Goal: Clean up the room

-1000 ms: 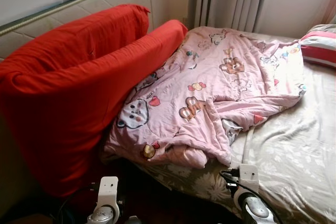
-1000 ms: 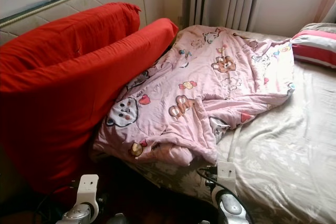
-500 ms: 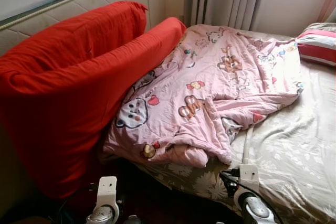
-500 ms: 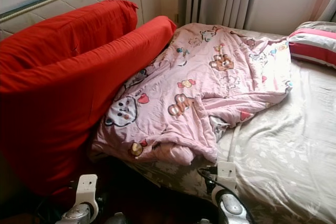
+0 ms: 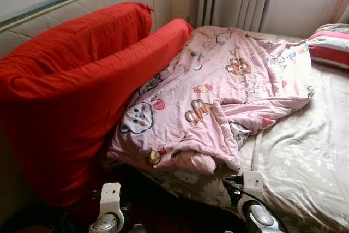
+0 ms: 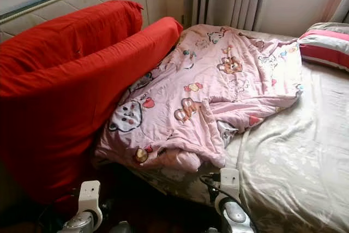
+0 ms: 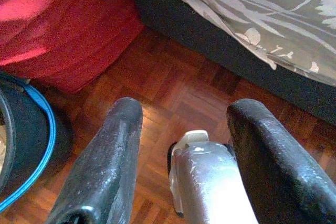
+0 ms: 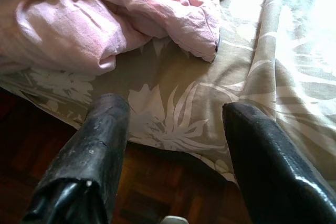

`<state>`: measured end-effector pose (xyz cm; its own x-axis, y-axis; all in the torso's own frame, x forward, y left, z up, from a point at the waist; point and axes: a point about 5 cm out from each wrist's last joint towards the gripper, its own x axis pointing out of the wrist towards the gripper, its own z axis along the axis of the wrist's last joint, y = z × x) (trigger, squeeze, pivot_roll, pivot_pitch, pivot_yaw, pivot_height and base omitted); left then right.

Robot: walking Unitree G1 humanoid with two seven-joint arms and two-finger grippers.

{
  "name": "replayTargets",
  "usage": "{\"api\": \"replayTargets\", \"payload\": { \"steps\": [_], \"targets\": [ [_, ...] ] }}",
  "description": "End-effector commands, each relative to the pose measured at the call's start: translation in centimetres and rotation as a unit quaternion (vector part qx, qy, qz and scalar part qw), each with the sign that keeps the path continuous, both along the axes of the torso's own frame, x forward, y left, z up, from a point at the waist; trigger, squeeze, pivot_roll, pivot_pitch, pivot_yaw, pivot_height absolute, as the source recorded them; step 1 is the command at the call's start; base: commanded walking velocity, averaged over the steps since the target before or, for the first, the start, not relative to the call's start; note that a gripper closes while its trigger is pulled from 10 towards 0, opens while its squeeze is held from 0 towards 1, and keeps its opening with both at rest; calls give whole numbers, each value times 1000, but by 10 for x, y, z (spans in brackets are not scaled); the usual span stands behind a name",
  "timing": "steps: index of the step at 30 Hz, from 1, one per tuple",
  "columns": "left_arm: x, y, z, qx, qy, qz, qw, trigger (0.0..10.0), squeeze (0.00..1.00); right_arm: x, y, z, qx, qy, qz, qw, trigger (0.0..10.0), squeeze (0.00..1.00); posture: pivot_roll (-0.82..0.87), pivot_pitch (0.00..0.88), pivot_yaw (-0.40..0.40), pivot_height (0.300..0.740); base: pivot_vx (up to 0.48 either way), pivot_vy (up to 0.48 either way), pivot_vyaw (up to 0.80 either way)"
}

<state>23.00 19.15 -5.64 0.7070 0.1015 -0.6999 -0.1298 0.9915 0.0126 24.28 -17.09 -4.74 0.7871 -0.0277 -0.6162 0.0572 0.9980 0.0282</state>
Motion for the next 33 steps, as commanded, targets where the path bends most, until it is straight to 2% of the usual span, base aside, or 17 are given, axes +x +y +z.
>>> {"api": "replayTargets", "payload": {
  "steps": [1,5,33],
  "targets": [
    [-1,0,-1,-5,1,6,1000,10000,0,4,5,2,-2,2,8,1000,10000,0,-102,0,35,656,304,0,444],
    [-1,0,-1,-9,0,7,1000,10000,0,1,1,0,5,2,-8,1000,10000,0,-100,0,33,656,312,0,105],
    [-1,2,0,-10,0,6,1000,10000,0,1,0,1,1,0,-7,1000,10000,0,-97,0,36,656,329,0,0]
  ]
}}
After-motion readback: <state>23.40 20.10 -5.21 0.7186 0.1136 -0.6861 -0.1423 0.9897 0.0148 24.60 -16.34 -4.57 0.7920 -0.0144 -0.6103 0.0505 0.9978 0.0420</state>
